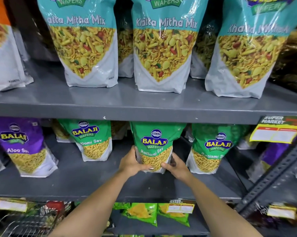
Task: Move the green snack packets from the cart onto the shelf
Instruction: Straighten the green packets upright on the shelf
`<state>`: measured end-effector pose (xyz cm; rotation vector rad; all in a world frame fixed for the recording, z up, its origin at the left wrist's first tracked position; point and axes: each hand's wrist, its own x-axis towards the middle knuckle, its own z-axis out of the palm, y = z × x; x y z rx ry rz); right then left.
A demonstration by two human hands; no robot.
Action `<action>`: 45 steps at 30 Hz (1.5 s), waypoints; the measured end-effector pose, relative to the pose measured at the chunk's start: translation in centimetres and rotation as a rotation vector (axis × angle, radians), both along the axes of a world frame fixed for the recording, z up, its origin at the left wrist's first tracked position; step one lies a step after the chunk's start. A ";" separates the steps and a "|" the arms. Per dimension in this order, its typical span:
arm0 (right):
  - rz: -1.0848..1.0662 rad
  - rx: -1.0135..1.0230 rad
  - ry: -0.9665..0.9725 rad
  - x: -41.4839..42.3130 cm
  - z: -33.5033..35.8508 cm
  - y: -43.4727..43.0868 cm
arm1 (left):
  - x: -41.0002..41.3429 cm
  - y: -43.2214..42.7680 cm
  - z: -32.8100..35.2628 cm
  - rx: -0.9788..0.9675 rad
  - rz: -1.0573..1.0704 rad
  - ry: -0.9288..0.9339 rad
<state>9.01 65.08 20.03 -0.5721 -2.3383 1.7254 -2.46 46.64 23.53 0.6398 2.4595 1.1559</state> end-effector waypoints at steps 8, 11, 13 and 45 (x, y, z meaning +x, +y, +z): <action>0.007 0.007 -0.042 1.6 0.9 -0.2 | 1.4 0.2 0.2 0.014 -0.018 0.001; -0.108 0.014 -0.029 2.6 0.6 -2.0 | 2.2 -1.5 -0.5 0.152 -0.034 0.033; -0.367 0.002 0.031 4.4 0.9 -4.6 | 2.7 -3.3 -0.7 0.273 0.070 0.180; 0.071 0.045 0.038 -14.8 -1.8 -17.0 | -13.3 -16.5 -1.5 0.190 0.105 -0.180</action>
